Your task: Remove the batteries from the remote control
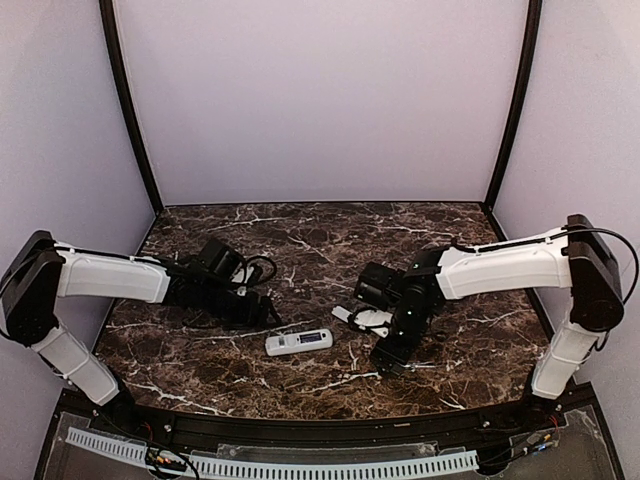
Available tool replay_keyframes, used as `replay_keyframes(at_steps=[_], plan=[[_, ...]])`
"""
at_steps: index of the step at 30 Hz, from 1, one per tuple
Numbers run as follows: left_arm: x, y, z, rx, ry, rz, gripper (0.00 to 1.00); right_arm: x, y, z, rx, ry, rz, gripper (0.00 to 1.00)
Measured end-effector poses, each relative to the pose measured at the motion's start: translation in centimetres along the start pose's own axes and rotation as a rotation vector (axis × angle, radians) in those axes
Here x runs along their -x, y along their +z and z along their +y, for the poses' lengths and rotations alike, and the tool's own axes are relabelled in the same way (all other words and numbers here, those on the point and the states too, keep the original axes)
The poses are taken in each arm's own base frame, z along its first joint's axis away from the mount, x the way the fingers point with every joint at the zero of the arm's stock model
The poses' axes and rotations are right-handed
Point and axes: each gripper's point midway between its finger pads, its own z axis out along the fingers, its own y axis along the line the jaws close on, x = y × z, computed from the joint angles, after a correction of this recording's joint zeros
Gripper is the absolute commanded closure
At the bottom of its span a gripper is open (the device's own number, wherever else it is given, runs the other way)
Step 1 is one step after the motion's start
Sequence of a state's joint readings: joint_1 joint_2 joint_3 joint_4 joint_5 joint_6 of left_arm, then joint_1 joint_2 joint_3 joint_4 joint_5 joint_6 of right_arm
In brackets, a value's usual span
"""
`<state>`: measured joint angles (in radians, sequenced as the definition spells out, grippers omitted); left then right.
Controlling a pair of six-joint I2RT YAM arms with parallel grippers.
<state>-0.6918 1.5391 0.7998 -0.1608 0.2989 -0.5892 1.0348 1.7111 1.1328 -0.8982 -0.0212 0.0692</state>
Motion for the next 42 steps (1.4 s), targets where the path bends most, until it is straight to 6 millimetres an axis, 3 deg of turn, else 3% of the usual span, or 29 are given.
replay_keyframes(at_steps=[9, 12, 16, 21, 23, 34, 42], plan=[[-0.2, -0.5, 1.5, 0.080, 0.020, -0.005, 0.23, -0.7, 1.6, 0.2, -0.004, -0.004, 0.061, 0.31], [-0.1, -0.6, 1.6, 0.089, 0.030, -0.011, 0.24, -0.8, 1.8, 0.2, -0.012, -0.008, 0.071, 0.37], [-0.1, -0.8, 1.7, 0.094, 0.036, -0.011, 0.25, -0.9, 1.9, 0.1, -0.026, -0.013, 0.075, 0.58], [0.1, -1.2, 1.5, 0.093, 0.044, -0.026, 0.26, -1.0, 2.1, -0.1, -0.037, -0.015, 0.086, 0.61], [0.3, -1.4, 1.4, 0.091, 0.046, -0.035, 0.26, -1.0, 2.2, -0.2, -0.046, -0.017, 0.089, 0.69], [0.3, -2.1, 1.1, 0.081, 0.051, -0.053, 0.28, -1.3, 2.8, -0.6, -0.069, -0.026, 0.111, 0.66], [0.2, -2.4, 1.1, 0.077, 0.054, -0.059, 0.28, -1.2, 2.8, -0.5, -0.070, -0.037, 0.110, 0.81]])
